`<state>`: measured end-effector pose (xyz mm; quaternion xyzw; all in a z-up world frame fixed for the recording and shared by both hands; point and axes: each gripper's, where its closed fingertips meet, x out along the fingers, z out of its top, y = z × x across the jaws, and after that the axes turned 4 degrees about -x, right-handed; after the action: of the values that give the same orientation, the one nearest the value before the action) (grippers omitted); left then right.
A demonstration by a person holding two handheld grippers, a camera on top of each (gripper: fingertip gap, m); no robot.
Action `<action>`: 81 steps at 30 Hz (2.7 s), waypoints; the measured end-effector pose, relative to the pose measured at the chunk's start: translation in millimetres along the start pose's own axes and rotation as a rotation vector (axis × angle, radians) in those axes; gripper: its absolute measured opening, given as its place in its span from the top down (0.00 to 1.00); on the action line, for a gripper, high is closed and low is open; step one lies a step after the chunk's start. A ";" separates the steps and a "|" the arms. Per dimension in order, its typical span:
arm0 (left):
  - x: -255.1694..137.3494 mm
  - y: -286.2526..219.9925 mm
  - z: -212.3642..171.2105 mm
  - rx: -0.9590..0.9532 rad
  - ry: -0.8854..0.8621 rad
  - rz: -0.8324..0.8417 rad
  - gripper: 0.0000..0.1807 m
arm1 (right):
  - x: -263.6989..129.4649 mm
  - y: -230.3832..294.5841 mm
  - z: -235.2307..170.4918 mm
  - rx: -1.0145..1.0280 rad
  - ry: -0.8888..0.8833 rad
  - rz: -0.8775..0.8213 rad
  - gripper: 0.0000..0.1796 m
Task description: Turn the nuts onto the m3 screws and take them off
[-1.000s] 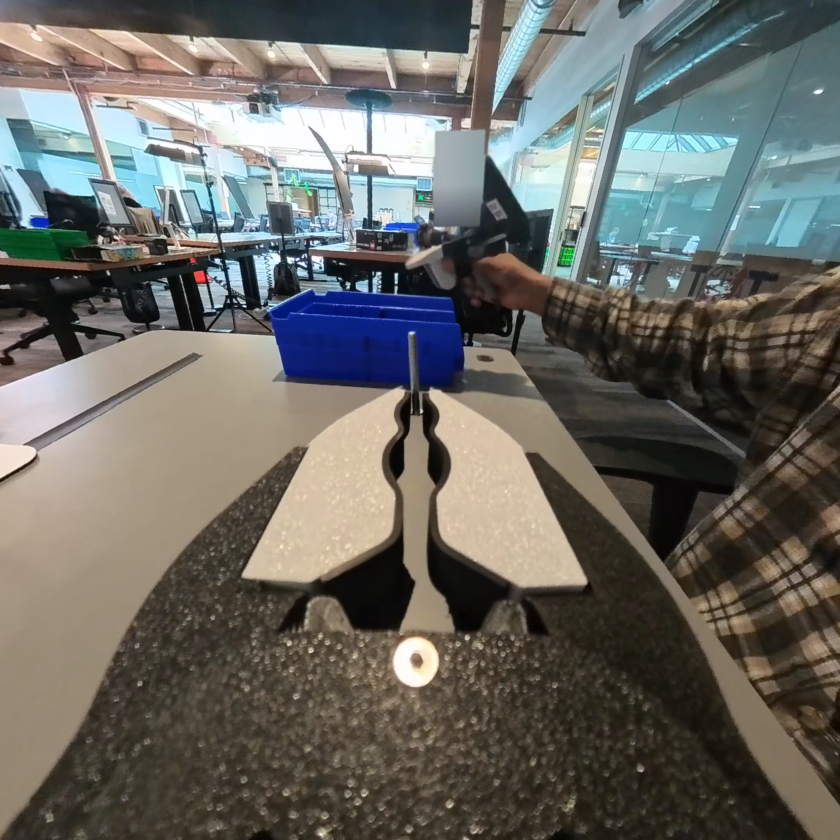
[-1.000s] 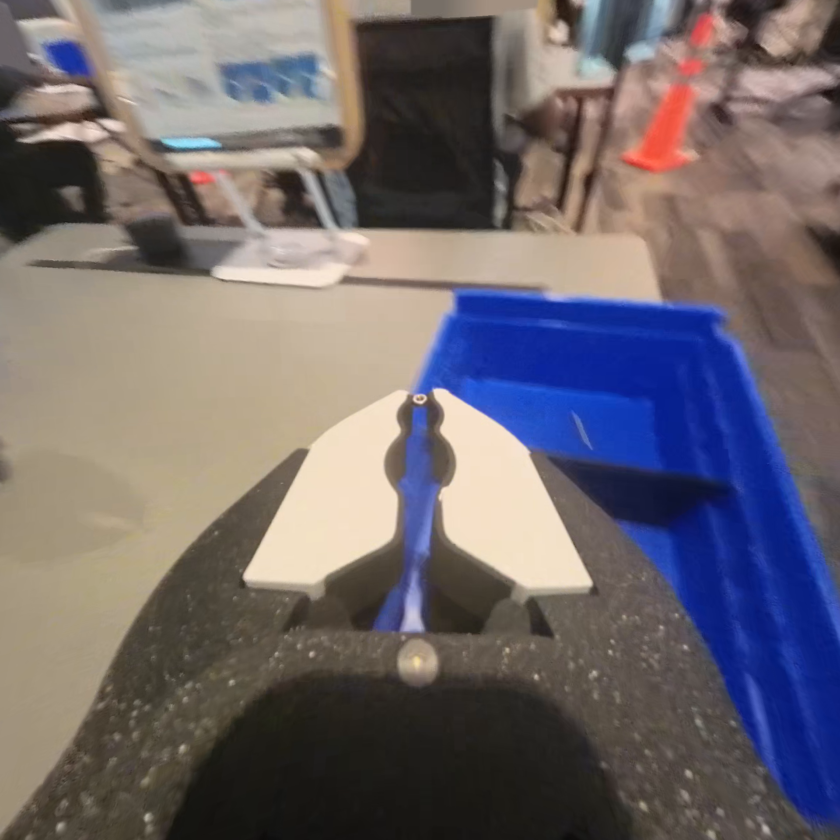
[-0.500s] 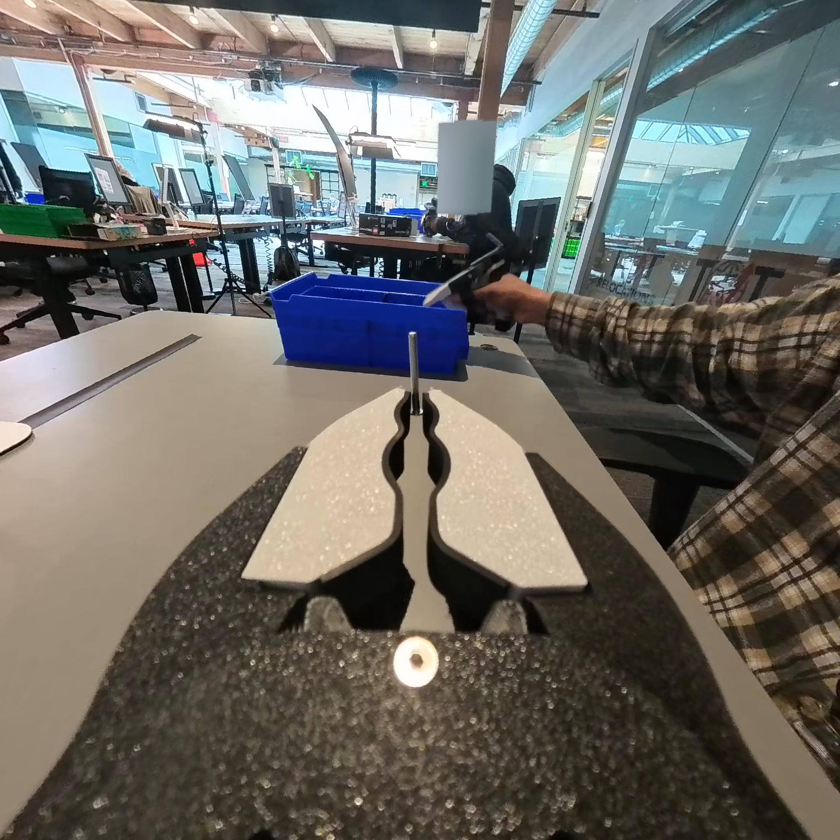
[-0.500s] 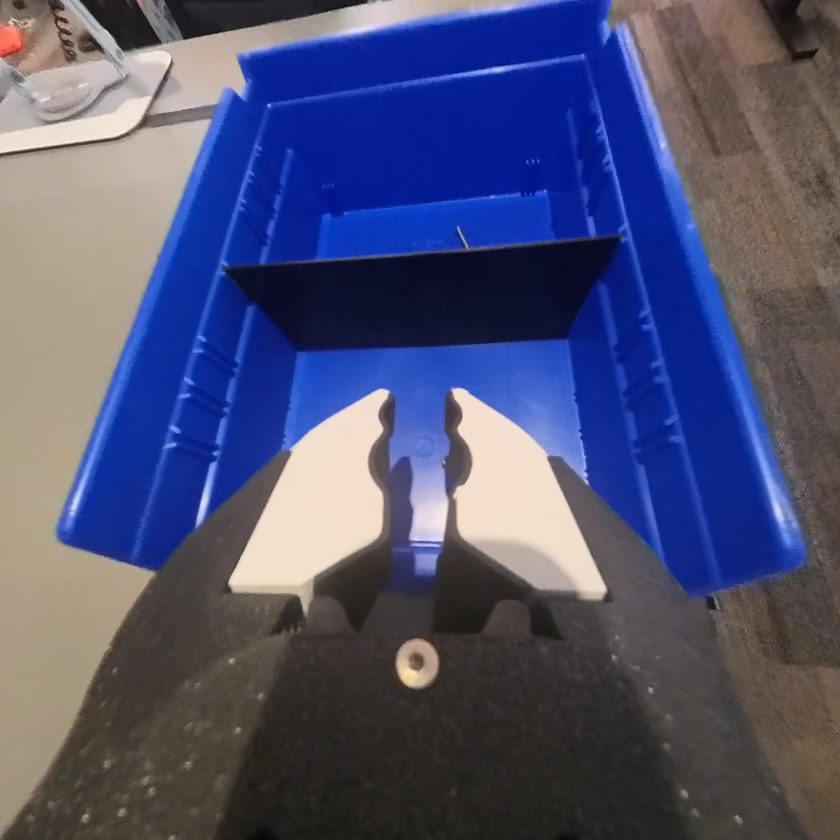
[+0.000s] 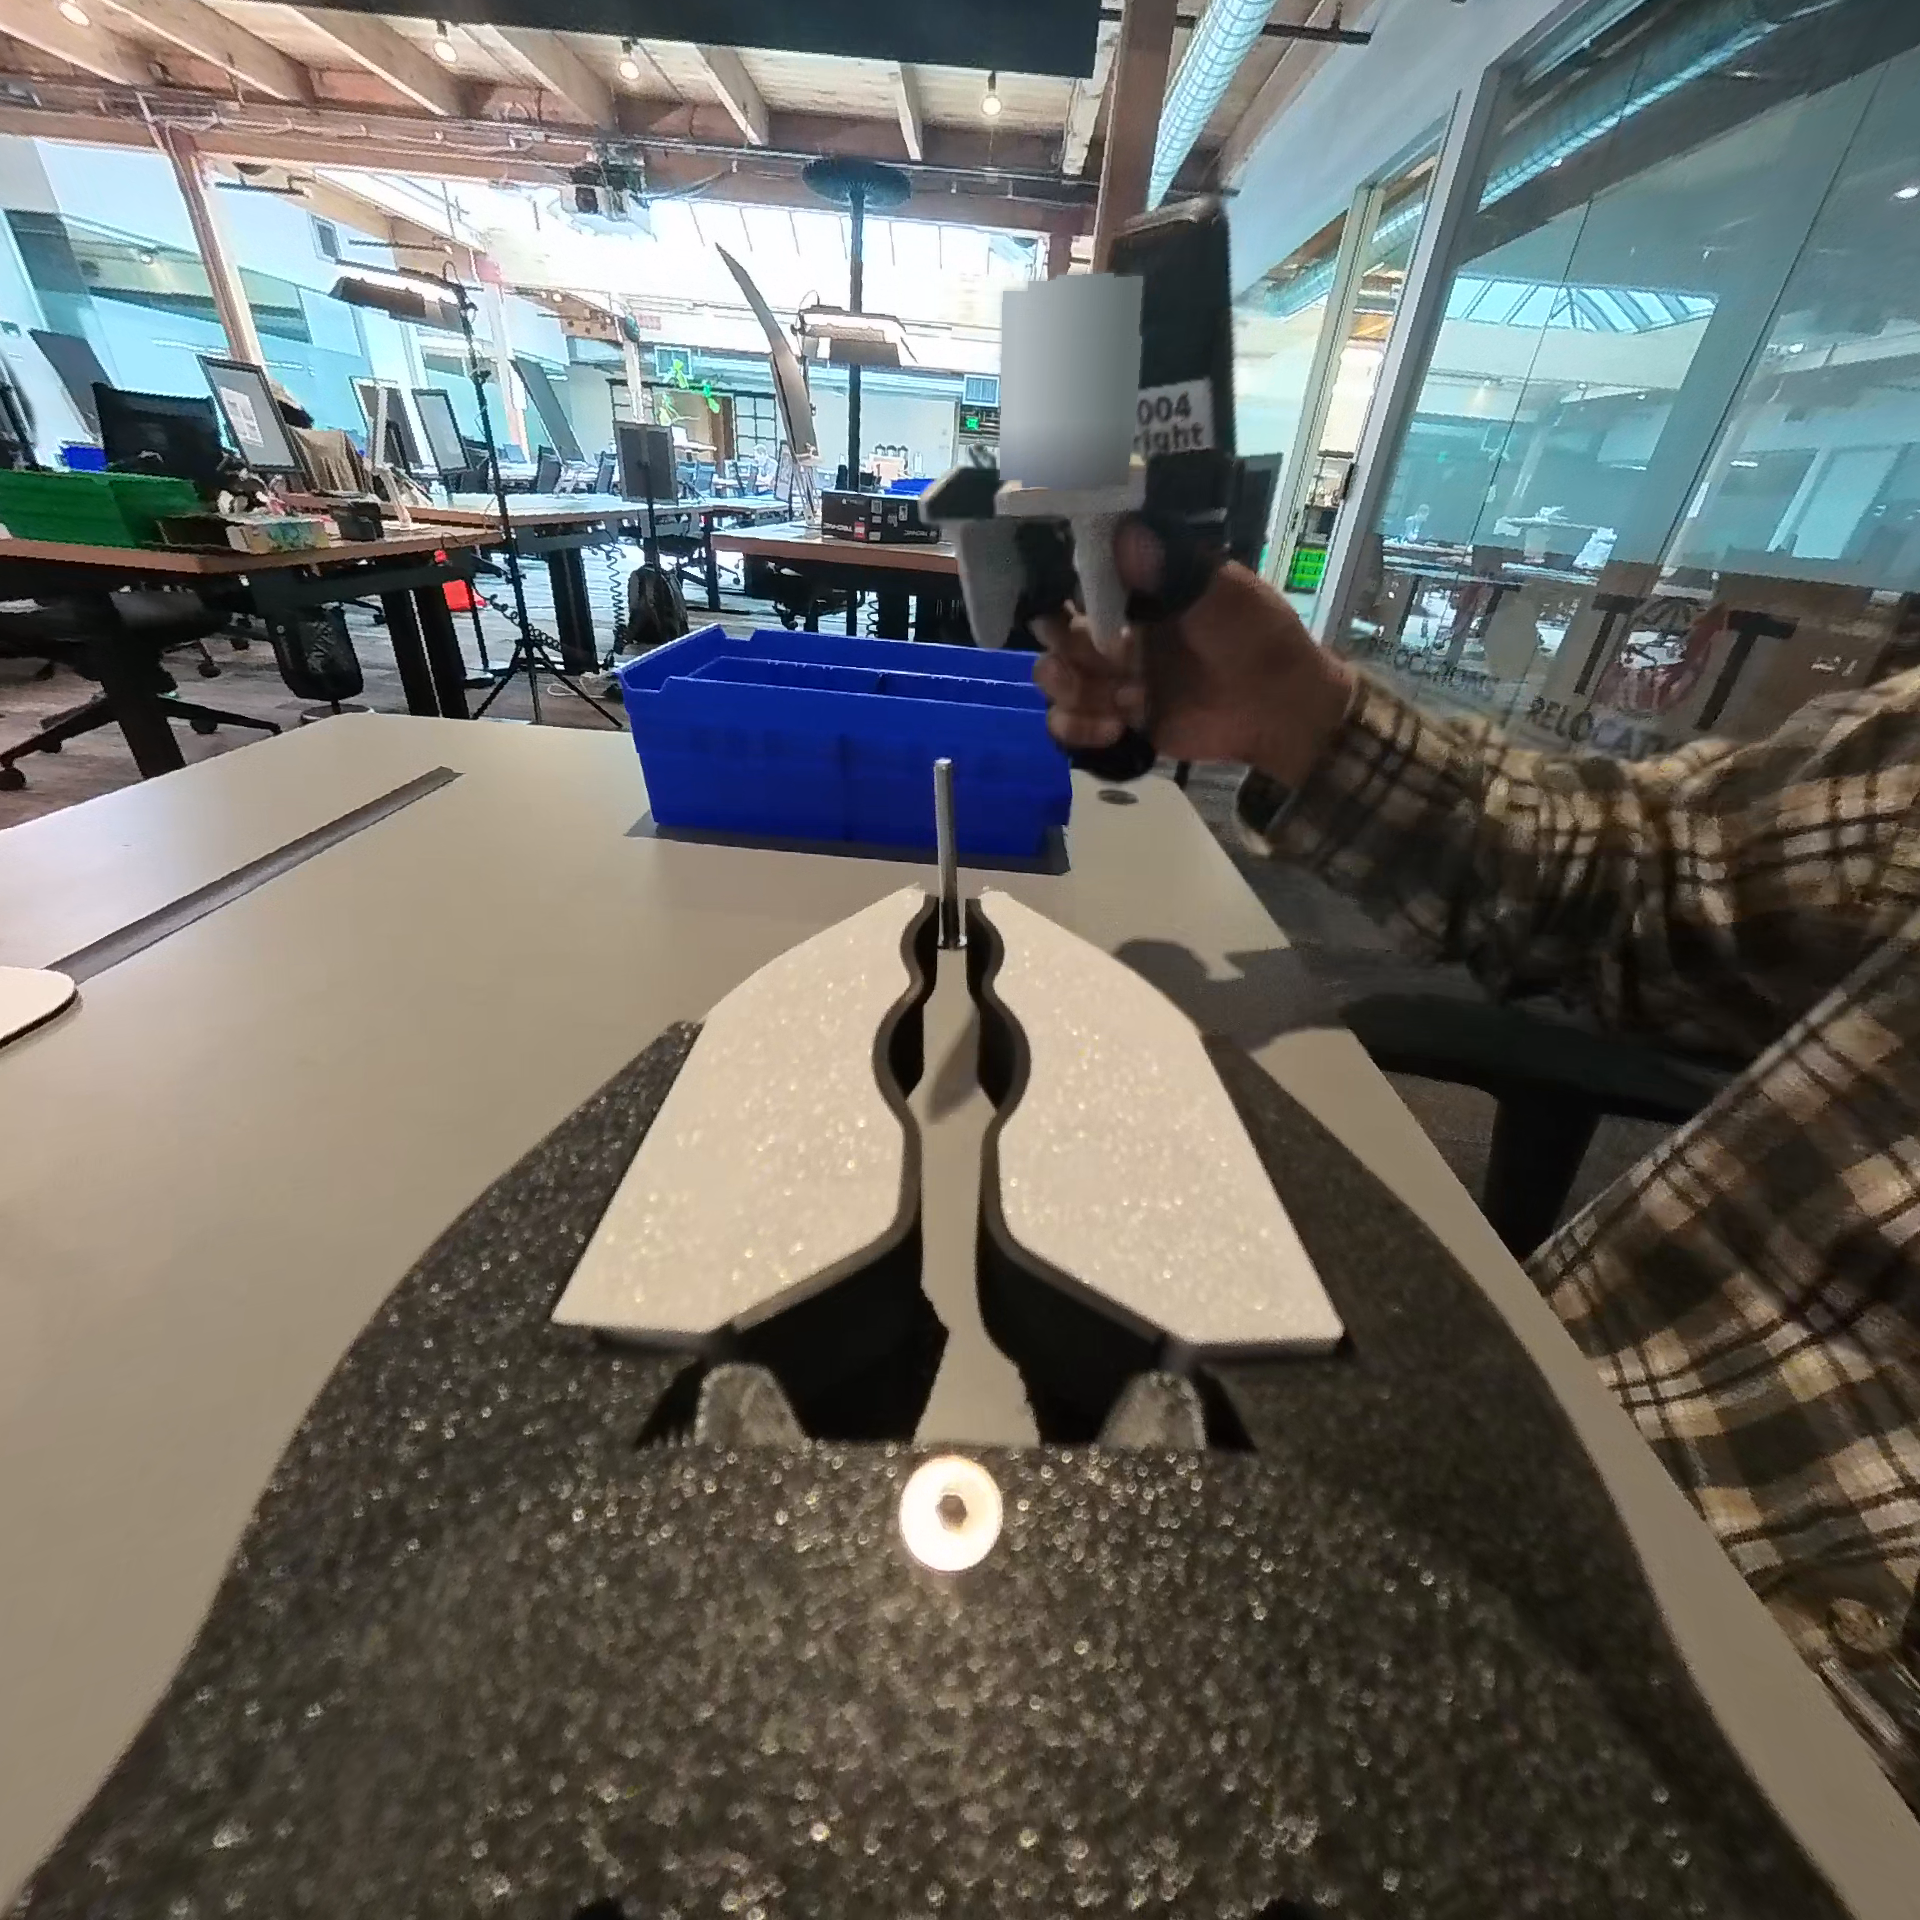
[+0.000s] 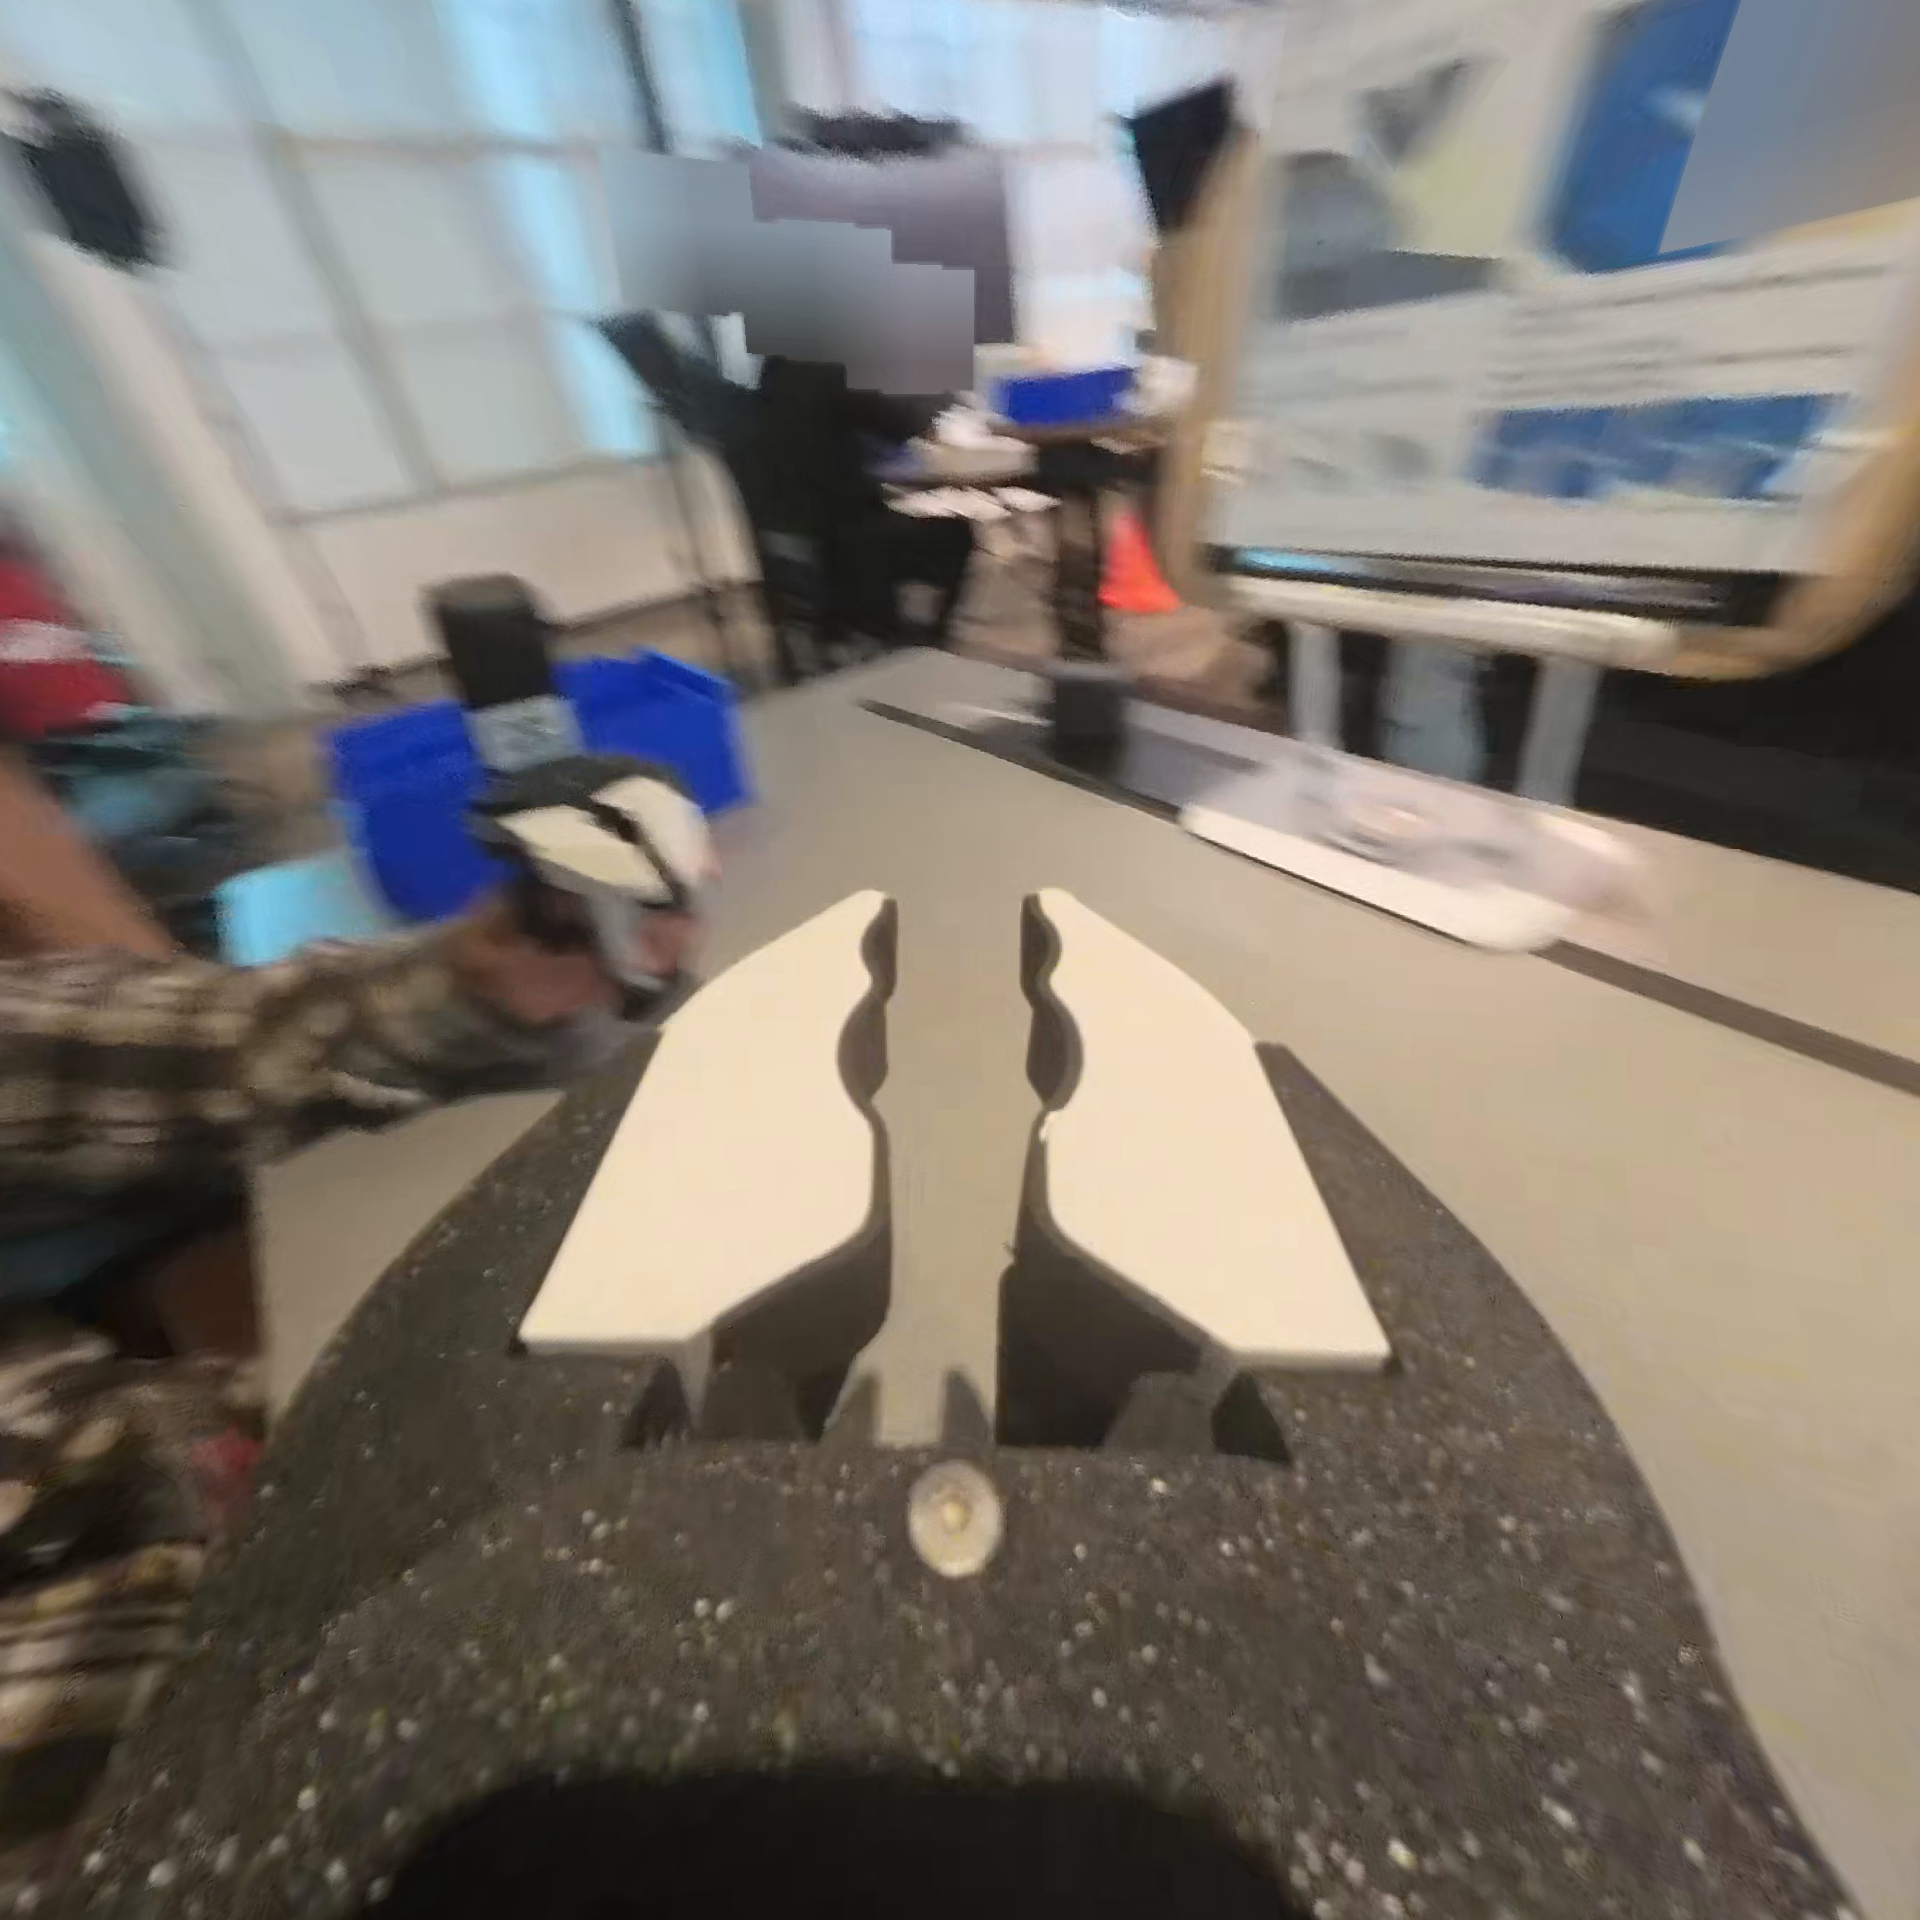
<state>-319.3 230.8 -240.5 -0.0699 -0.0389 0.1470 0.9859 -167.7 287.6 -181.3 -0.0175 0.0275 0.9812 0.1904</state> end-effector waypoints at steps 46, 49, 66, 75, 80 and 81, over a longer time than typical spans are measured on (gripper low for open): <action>12.4 -1.8 -3.2 -0.021 0.002 -0.020 0.66 | -108.6 -238.3 -8.9 -0.004 0.254 -0.616 0.99; 12.9 -2.1 -6.1 -0.017 0.016 -0.024 0.68 | -143.0 -276.4 -46.6 0.144 0.299 -0.706 0.99; 12.4 -2.5 -9.8 -0.029 0.035 -0.043 0.72 | -166.3 -295.8 -96.2 0.243 0.399 -0.776 0.93; 13.0 -4.9 -7.0 -0.022 0.028 -0.046 0.72 | -110.2 -215.9 27.0 -0.054 0.196 -0.598 0.81; 12.7 -4.4 -6.8 -0.019 0.027 -0.041 0.73 | -44.5 -132.4 38.4 -0.161 0.125 -0.389 0.77; 12.5 -3.9 -6.8 -0.019 0.027 -0.039 0.73 | -32.1 -116.9 34.1 -0.169 0.111 -0.352 0.77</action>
<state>-305.6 229.9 -245.9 -0.0803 -0.0284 0.1266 0.9883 -95.0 385.9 -151.4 -0.0922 -0.0481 0.9291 0.3550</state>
